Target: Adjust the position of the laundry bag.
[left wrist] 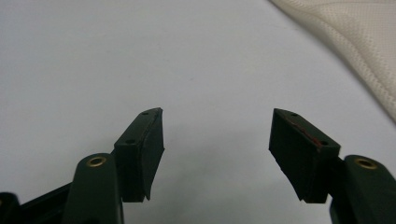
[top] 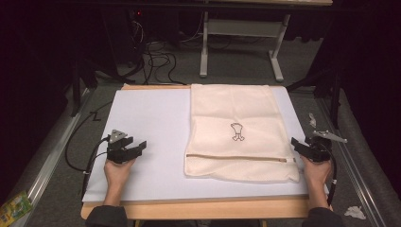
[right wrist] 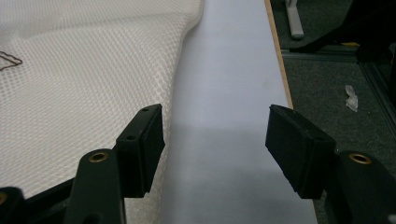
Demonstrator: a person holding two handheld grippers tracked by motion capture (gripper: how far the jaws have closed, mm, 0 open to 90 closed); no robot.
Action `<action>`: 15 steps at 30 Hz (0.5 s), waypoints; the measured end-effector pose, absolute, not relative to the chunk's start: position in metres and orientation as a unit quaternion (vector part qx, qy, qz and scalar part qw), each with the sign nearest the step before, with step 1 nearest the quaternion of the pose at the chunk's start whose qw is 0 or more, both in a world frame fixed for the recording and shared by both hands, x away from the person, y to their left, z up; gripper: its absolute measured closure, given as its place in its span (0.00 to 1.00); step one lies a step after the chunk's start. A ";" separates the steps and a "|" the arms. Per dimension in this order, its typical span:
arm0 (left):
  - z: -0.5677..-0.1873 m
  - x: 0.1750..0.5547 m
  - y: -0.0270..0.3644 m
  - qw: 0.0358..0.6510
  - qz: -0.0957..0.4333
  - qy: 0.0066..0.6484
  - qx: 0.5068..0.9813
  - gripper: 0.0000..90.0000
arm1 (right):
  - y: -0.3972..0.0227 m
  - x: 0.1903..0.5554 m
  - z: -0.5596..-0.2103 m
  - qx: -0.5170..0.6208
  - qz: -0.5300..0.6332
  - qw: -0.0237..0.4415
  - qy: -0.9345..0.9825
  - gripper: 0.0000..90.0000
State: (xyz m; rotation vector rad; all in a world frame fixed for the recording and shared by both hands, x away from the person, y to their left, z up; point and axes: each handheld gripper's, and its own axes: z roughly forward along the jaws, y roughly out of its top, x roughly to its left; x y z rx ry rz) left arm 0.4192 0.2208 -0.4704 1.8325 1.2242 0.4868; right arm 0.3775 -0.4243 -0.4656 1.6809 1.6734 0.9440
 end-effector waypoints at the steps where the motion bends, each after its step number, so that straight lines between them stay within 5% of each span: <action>1: -0.470 0.419 0.218 0.430 0.189 0.490 0.735 0.39 | -0.425 0.376 -0.462 0.631 0.363 0.283 0.624 0.38; 15: -0.456 0.420 0.184 0.433 0.155 0.458 0.760 0.37 | -0.416 0.371 -0.453 0.619 0.370 0.234 0.652 0.47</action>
